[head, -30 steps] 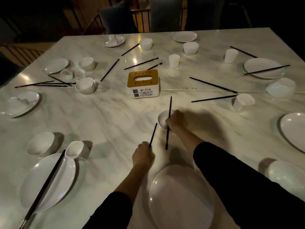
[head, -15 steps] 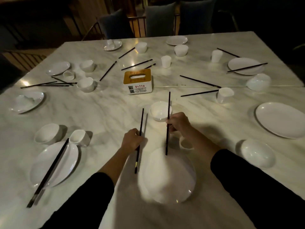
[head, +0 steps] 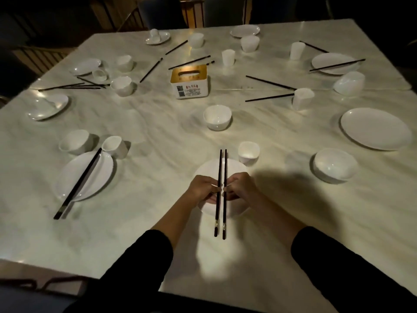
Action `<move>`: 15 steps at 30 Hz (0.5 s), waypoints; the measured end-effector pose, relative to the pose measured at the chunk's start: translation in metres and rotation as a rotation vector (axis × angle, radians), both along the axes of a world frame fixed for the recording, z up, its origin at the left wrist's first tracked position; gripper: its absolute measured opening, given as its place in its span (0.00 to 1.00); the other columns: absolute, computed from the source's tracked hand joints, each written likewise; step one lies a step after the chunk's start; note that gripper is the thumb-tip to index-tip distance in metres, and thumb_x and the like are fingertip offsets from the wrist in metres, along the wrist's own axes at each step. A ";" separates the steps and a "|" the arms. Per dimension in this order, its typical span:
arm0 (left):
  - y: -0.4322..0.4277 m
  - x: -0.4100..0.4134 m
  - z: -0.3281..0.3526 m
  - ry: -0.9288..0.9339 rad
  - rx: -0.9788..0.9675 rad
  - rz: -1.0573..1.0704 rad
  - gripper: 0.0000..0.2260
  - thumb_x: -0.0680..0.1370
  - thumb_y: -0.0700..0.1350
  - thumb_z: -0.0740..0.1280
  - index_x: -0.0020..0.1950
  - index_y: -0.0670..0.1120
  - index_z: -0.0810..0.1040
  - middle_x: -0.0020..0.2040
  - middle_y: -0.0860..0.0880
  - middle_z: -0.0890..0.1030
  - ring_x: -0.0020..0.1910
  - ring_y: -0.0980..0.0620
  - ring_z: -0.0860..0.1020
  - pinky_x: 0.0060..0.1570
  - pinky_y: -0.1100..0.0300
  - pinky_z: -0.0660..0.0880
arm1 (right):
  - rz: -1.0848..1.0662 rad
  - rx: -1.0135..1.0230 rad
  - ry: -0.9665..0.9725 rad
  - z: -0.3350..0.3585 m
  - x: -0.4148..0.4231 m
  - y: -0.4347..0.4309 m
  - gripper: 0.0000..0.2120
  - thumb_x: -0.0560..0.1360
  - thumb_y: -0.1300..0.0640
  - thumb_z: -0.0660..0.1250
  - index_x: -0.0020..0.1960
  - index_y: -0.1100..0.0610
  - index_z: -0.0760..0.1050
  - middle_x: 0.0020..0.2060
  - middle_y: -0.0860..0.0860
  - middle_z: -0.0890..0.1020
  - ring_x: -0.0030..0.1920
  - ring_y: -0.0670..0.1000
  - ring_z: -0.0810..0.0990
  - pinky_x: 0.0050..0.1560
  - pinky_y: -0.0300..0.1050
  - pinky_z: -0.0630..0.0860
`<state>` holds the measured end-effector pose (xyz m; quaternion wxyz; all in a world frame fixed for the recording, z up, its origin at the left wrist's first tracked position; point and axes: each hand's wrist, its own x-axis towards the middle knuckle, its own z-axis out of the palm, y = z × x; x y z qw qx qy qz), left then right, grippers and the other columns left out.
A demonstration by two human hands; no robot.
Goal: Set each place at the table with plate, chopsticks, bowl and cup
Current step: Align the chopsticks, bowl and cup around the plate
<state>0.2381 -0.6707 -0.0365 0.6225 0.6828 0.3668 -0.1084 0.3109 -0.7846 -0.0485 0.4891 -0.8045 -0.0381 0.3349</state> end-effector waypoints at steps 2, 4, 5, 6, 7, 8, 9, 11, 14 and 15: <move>-0.006 -0.006 -0.008 -0.001 -0.007 0.035 0.09 0.74 0.28 0.65 0.53 0.34 0.78 0.35 0.38 0.79 0.23 0.49 0.80 0.31 0.55 0.81 | -0.010 -0.002 0.036 -0.002 -0.006 -0.003 0.09 0.71 0.75 0.66 0.51 0.74 0.78 0.38 0.65 0.80 0.31 0.59 0.81 0.39 0.50 0.83; -0.009 -0.009 -0.015 -0.014 -0.009 0.068 0.10 0.74 0.28 0.66 0.54 0.32 0.78 0.36 0.37 0.80 0.24 0.50 0.80 0.33 0.55 0.81 | -0.024 0.017 0.097 -0.003 -0.009 -0.006 0.12 0.71 0.75 0.66 0.54 0.73 0.76 0.33 0.61 0.77 0.20 0.51 0.77 0.26 0.41 0.78; -0.010 -0.010 -0.016 -0.025 -0.012 0.079 0.10 0.73 0.28 0.67 0.54 0.31 0.79 0.37 0.37 0.80 0.23 0.50 0.80 0.33 0.56 0.81 | -0.030 0.029 0.121 -0.003 -0.009 -0.006 0.12 0.72 0.75 0.65 0.55 0.73 0.75 0.33 0.61 0.77 0.18 0.49 0.76 0.24 0.40 0.77; -0.011 -0.011 -0.017 -0.037 -0.014 0.082 0.10 0.73 0.28 0.67 0.54 0.31 0.79 0.38 0.37 0.80 0.23 0.51 0.80 0.33 0.57 0.81 | -0.036 0.043 0.136 -0.004 -0.009 -0.006 0.12 0.72 0.75 0.65 0.56 0.73 0.75 0.34 0.63 0.77 0.19 0.51 0.77 0.26 0.42 0.78; -0.012 -0.012 -0.018 -0.050 -0.015 0.080 0.10 0.73 0.28 0.67 0.54 0.31 0.79 0.37 0.38 0.80 0.23 0.52 0.80 0.32 0.59 0.81 | -0.040 0.061 0.142 -0.004 -0.010 -0.006 0.12 0.72 0.75 0.65 0.56 0.73 0.75 0.37 0.65 0.78 0.23 0.54 0.78 0.31 0.45 0.80; -0.012 -0.012 -0.018 -0.060 -0.012 0.076 0.10 0.73 0.28 0.67 0.54 0.31 0.79 0.37 0.38 0.80 0.23 0.52 0.80 0.31 0.59 0.81 | -0.043 0.076 0.144 -0.004 -0.010 -0.007 0.12 0.73 0.74 0.65 0.56 0.73 0.75 0.40 0.68 0.80 0.28 0.58 0.80 0.38 0.49 0.81; -0.012 -0.012 -0.019 -0.067 -0.007 0.074 0.10 0.73 0.28 0.67 0.54 0.31 0.79 0.37 0.38 0.80 0.23 0.52 0.80 0.32 0.59 0.81 | -0.048 0.085 0.142 -0.004 -0.011 -0.007 0.12 0.73 0.74 0.65 0.56 0.72 0.75 0.43 0.69 0.80 0.32 0.61 0.81 0.43 0.53 0.82; -0.012 -0.013 -0.021 -0.073 0.000 0.073 0.10 0.73 0.28 0.67 0.54 0.30 0.79 0.39 0.37 0.81 0.27 0.49 0.80 0.38 0.55 0.81 | -0.061 0.104 0.137 -0.004 -0.010 -0.008 0.12 0.74 0.73 0.65 0.57 0.71 0.75 0.44 0.68 0.81 0.33 0.61 0.82 0.41 0.52 0.83; -0.012 -0.013 -0.020 -0.090 0.010 0.081 0.10 0.73 0.27 0.67 0.54 0.30 0.79 0.43 0.34 0.81 0.28 0.48 0.81 0.38 0.54 0.83 | -0.074 0.128 0.172 -0.003 -0.009 -0.007 0.11 0.75 0.73 0.62 0.57 0.73 0.74 0.46 0.69 0.81 0.35 0.63 0.82 0.41 0.53 0.83; -0.013 -0.013 -0.019 -0.097 0.017 0.090 0.10 0.73 0.27 0.67 0.54 0.30 0.79 0.43 0.34 0.81 0.26 0.50 0.81 0.33 0.56 0.82 | -0.075 0.128 0.188 -0.002 -0.008 -0.007 0.11 0.75 0.73 0.62 0.57 0.73 0.74 0.46 0.69 0.80 0.38 0.65 0.82 0.43 0.56 0.83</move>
